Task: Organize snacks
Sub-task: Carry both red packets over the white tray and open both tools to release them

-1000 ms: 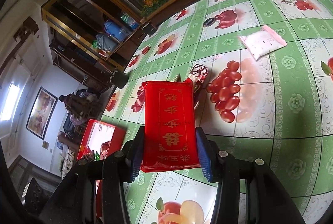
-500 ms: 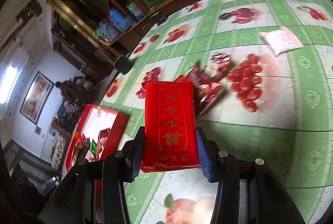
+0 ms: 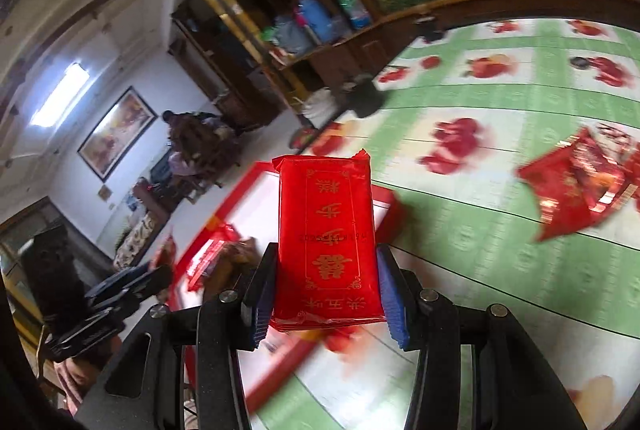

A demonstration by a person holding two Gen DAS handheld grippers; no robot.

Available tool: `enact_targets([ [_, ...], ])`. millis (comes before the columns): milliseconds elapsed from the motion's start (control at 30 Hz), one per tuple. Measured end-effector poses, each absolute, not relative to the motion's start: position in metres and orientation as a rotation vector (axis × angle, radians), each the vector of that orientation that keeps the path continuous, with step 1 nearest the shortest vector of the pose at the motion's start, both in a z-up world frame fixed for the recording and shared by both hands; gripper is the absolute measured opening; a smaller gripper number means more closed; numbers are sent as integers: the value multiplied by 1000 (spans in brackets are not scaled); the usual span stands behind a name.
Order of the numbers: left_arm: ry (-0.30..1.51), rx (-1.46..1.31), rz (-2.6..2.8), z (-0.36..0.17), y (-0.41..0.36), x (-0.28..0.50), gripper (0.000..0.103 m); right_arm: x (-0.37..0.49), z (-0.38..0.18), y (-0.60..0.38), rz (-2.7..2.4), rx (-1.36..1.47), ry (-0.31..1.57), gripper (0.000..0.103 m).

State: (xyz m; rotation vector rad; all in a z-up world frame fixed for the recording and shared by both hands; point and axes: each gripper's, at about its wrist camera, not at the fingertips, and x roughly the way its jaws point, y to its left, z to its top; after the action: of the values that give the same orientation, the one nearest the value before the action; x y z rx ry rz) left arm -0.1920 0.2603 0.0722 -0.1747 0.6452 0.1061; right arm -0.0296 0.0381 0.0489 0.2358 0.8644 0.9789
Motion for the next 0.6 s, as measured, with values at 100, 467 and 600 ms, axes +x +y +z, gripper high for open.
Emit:
enact_targets([
  [100,659,-194,127,65,272,-192,33,-27,43,61,995,240,896,47],
  [467,695,-186,150,56,289,-175,33,-51,33,139,1071,99,912,47],
  [600,718,-192,165,55,302,-159,33,-68,33,147,1088,11,867,47],
])
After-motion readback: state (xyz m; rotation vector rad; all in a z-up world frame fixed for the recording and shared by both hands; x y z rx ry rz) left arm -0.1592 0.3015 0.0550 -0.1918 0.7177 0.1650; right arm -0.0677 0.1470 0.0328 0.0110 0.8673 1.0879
